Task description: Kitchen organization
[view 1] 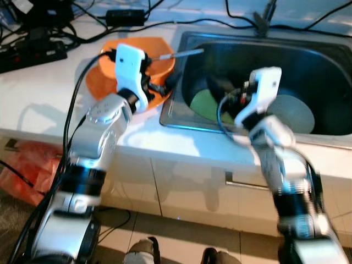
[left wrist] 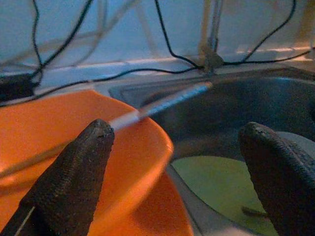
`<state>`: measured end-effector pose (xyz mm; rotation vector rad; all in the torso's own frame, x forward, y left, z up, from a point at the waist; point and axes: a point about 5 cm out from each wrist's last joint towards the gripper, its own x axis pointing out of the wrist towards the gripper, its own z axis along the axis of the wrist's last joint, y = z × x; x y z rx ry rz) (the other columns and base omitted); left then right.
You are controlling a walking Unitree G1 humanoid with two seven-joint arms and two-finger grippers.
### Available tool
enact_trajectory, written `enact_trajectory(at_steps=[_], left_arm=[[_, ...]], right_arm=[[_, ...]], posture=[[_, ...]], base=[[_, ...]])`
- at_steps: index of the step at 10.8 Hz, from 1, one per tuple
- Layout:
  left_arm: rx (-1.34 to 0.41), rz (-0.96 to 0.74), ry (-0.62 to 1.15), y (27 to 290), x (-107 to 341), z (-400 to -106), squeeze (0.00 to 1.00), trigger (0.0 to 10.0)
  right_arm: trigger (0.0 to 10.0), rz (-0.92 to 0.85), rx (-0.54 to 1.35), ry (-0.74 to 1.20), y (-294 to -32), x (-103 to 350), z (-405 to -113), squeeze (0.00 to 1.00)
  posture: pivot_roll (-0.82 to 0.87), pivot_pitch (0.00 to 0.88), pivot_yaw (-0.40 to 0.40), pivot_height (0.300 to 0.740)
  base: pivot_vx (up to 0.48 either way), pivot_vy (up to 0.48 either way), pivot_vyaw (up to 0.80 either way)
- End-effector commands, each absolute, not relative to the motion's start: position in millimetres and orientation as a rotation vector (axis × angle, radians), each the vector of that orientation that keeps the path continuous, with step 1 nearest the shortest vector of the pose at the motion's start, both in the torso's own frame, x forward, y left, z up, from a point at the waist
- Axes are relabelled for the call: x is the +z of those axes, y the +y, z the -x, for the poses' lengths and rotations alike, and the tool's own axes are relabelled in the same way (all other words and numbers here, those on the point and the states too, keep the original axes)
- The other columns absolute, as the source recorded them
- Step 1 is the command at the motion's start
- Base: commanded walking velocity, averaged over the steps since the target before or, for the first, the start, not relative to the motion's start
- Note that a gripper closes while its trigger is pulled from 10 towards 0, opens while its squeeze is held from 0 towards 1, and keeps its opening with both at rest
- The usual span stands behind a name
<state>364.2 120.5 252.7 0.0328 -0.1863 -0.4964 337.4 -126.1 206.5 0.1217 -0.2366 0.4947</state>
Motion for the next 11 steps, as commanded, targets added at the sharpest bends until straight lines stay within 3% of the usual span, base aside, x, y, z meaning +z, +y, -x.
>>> enact_trajectory(at_steps=[1, 5, 7, 8, 11], left_arm=[[-0.468, -0.039, -0.219, 124, 260, -367, 0.0, 10.0], [-0.43, -0.046, -0.256, 132, 266, -373, 0.0, 10.0], [-0.413, -0.069, -0.254, 134, 267, -376, 0.0, 10.0], [-0.392, -0.107, -0.252, 137, 269, -381, 0.0, 10.0], [-0.382, -0.188, -0.212, 139, 269, -396, 0.0, 10.0]], right_arm=[[10.0, -0.14, 0.492, -0.224, -127, 209, -331, 0.25], [10.0, -0.141, 0.488, -0.211, -126, 213, -322, 0.24], [10.0, -0.139, 0.494, -0.211, -125, 214, -321, 0.18], [10.0, -0.143, 0.495, -0.217, -126, 216, -319, 0.09], [10.0, -0.172, 0.518, -0.231, -121, 225, -310, 0.07]], posture=[[0.1, 0.152, 0.043, 0.74], [0.11, 0.143, 0.039, 0.74], [0.1, 0.144, 0.039, 0.74], [0.1, 0.148, 0.038, 0.74], [0.09, 0.169, 0.048, 0.74]], base=[[0.0, 0.0, -0.8], [0.0, 0.0, -0.74], [0.0, 0.0, -0.49], [0.0, 0.0, 0.0], [0.0, 0.0, 0.0]])
